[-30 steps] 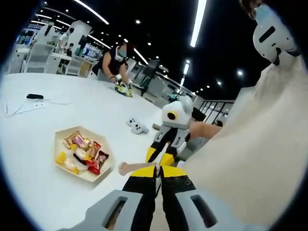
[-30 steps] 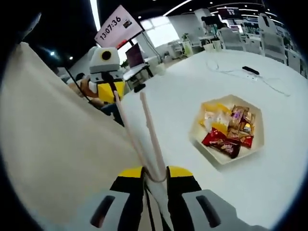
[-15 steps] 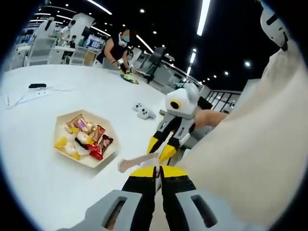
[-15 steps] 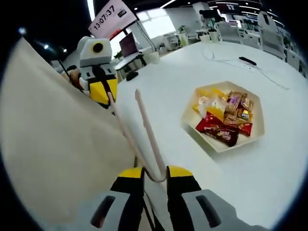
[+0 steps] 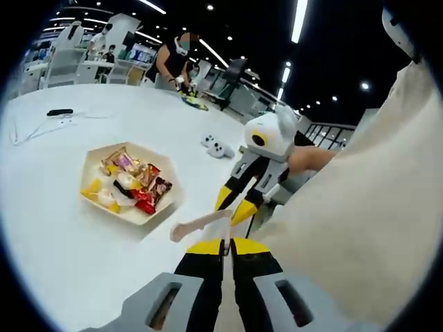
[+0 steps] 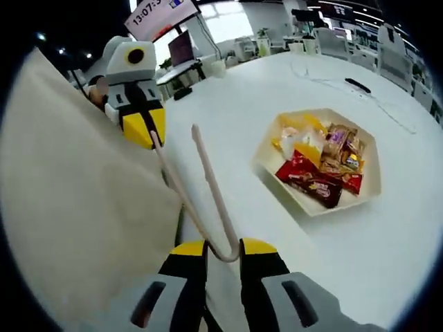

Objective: Place the target food into the container with the food tongs after gripping and lifting it, then release it inside without dropping or visibly crushing the food.

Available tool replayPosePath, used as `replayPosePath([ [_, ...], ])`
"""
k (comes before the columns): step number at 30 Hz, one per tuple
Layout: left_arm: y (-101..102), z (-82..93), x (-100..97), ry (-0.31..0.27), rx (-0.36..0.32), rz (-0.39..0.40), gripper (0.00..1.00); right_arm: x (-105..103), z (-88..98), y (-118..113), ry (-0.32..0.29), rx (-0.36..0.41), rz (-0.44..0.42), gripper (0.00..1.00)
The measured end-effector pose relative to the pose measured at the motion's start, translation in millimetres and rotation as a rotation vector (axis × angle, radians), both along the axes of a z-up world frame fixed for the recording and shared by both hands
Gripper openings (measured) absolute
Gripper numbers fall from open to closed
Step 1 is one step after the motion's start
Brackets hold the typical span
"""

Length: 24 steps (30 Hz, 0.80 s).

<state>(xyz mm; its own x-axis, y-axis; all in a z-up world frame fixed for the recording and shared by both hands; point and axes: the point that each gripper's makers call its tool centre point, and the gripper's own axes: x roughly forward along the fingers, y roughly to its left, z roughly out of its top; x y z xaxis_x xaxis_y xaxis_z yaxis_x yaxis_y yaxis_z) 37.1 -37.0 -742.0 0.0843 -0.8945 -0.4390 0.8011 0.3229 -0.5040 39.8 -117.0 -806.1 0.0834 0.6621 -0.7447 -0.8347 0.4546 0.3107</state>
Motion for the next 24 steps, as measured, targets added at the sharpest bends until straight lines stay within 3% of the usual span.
replayPosePath([
  [16, 1, -17.1, 6.7, -0.008, 0.042, 0.048, 0.03, 9, -10.0, -3, -0.048, -0.082, -0.005, 0.17],
  [24, -4, -37.9, 1.8, 0.010, 0.097, 0.023, 0.03, 8, -26.1, -8, -0.076, -0.172, 0.004, 0.17],
])
